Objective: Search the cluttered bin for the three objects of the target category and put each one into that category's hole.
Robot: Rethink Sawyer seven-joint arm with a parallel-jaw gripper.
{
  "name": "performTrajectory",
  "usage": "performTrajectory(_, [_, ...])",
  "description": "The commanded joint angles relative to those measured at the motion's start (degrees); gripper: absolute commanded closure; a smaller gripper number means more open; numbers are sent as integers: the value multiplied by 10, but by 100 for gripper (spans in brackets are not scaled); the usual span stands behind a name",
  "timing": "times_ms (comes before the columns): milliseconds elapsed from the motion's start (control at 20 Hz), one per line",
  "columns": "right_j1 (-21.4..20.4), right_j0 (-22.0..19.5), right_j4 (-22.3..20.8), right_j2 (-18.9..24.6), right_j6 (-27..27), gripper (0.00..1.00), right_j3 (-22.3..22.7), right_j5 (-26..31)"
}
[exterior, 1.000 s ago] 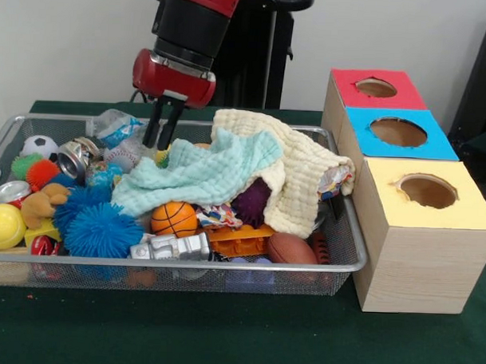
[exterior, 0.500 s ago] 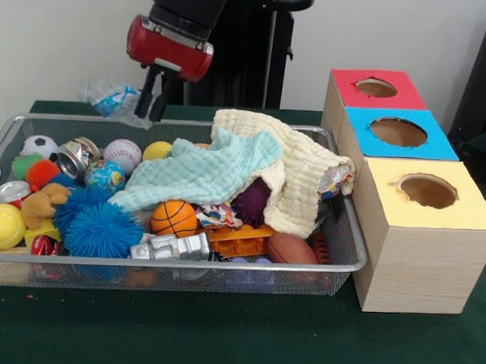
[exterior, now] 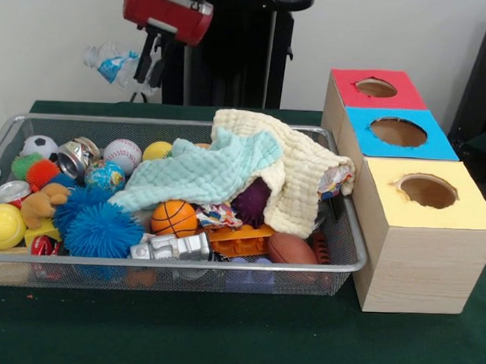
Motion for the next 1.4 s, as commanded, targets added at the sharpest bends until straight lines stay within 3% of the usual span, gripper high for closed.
performTrajectory(50, [-52, -13, 70, 85, 25, 100, 38, 92])
performTrajectory(250, [-92, -38, 111, 130, 2, 100, 66, 93])
performTrajectory(600, [-169, -153, 230, 294, -80, 100, 171, 83])
performTrajectory(800, [-192, -214, 288, 388, -105, 100, 215, 73])
performTrajectory(1100, [-179, -323, 358, 579, -80, 100, 280, 33])
performTrajectory(1400, [-130, -390, 337, 710, -7, 100, 300, -16])
